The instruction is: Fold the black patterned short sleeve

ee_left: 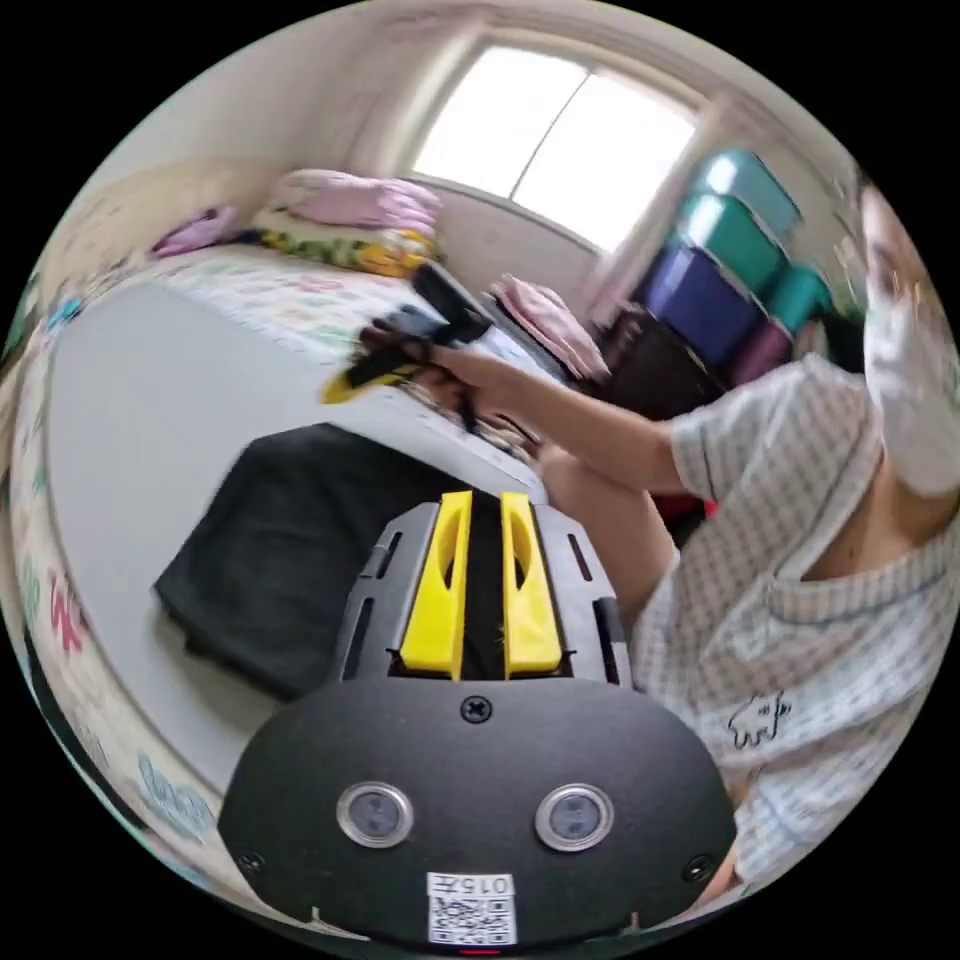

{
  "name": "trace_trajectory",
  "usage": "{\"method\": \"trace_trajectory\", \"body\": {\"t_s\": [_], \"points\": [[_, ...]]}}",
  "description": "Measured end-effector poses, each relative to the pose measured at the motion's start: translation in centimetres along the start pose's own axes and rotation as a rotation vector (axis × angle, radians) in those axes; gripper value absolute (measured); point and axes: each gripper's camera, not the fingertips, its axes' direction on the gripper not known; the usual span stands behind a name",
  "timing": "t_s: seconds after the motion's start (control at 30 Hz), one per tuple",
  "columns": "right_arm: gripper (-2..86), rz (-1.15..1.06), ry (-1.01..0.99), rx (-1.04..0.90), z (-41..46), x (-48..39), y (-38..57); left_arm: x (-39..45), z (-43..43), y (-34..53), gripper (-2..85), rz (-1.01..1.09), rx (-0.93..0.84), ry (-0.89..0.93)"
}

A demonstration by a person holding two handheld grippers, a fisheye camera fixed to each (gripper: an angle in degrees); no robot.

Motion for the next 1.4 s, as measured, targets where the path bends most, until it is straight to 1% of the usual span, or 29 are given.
{"method": "trace_trajectory", "body": {"t_s": [0.03, 0.07, 0.1, 0.13, 0.2, 0.23, 0.33, 0.4, 0.5, 0.63, 0.8, 0.93, 1.0, 1.07, 1.17, 1.27, 1.33, 1.4], "points": [[9.4, 0.01, -0.028, 0.002, -0.1, 0.1, 0.4, -4.6, -3.3, 1.6, 5.7, -0.229, 0.11, -0.051], [9.9, 0.014, -0.036, -0.003, -0.1, 0.0, 0.8, -6.7, -4.6, 2.7, 6.1, -0.337, 0.154, -0.063], [10.3, 0.019, -0.031, -0.02, 0.1, -0.1, 1.1, -10.3, -6.7, 5.2, 6.8, -0.513, 0.22, -0.083], [10.5, 0.019, -0.027, -0.032, 0.2, -0.2, 1.3, -13.0, -7.8, 7.2, 7.2, -0.649, 0.231, -0.102], [11.0, 0.016, 0.0, -0.072, 0.7, -0.6, 1.6, -15.7, -8.6, 9.0, 7.9, -0.773, 0.202, -0.14], [11.2, 0.011, 0.02, -0.091, 1.0, -0.9, 2.0, -16.6, -8.9, 9.5, 8.3, -0.803, 0.195, -0.155], [11.6, 0.007, 0.031, -0.101, 1.1, -1.3, 3.0, -18.4, -8.6, 9.9, 8.8, -0.832, 0.201, -0.123], [11.6, 0.02, 0.029, -0.099, 0.9, -1.3, 3.8, -19.2, -8.0, 9.6, 9.6, -0.849, 0.172, -0.151], [11.8, 0.043, 0.039, -0.098, 0.5, -1.2, 5.3, -20.6, -7.4, 8.9, 10.1, -0.853, 0.182, -0.173], [12.1, 0.05, 0.032, -0.133, 1.0, -1.0, 7.4, -22.5, -6.1, 8.0, 9.5, -0.853, 0.185, -0.159], [11.3, 0.064, -0.025, -0.119, 2.3, -0.8, 9.5, -23.7, -4.5, 7.4, 7.4, -0.832, 0.167, -0.167], [9.1, 0.059, -0.024, -0.125, 3.3, -0.6, 11.5, -25.0, -3.0, 8.1, 5.9, -0.827, 0.188, -0.097], [7.5, 0.063, -0.035, -0.117, 3.5, -0.4, 12.7, -24.9, -2.5, 8.3, 5.5, -0.818, 0.182, -0.095], [2.8, 0.049, -0.083, -0.078, 3.4, -0.4, 14.4, -24.4, -2.0, 8.4, 5.0, -0.793, 0.175, -0.113], [1.3, 0.018, -0.133, -0.014, 2.5, -1.0, 16.6, -22.7, -2.3, 8.9, 4.3, -0.721, 0.252, -0.093], [0.7, -0.049, -0.149, 0.071, 1.1, -2.9, 19.5, -20.0, -3.4, 10.1, 3.6, -0.653, 0.373, -0.041], [0.5, -0.11, -0.18, 0.136, -0.3, -4.6, 21.6, -16.4, -4.4, 11.2, 2.9, -0.569, 0.482, -0.002], [0.4, -0.185, -0.186, 0.188, -1.8, -6.9, 23.7, -12.8, -5.3, 11.5, 2.5, -0.486, 0.531, -0.022]]}}
